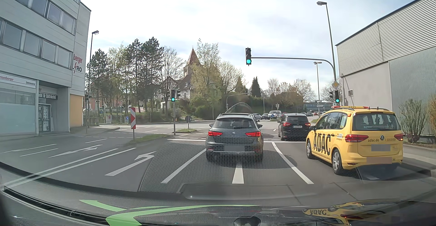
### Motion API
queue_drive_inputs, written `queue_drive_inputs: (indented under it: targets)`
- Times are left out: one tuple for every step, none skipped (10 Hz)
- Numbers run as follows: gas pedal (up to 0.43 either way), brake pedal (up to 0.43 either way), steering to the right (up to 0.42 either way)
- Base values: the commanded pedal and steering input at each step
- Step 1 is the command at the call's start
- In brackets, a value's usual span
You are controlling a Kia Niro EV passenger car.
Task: Follow the waypoints while adhering to traffic rules and regulations
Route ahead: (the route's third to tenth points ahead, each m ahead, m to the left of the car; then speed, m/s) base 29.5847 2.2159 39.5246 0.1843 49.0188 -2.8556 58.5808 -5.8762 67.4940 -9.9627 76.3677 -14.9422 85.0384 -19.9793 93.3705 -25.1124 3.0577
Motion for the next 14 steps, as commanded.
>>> queue_drive_inputs:
  targets:
    - [0.339, 0.000, 0.012]
    - [0.339, 0.000, 0.014]
    - [0.339, 0.000, 0.014]
    - [0.339, 0.000, 0.014]
    - [0.339, 0.000, 0.014]
    - [0.339, 0.000, 0.014]
    - [0.339, 0.000, 0.015]
    - [0.339, 0.000, 0.016]
    - [0.339, 0.000, 0.019]
    - [0.339, 0.000, 0.023]
    - [0.339, 0.000, 0.024]
    - [0.339, 0.000, 0.026]
    - [0.339, 0.000, 0.029]
    - [0.339, 0.000, 0.030]
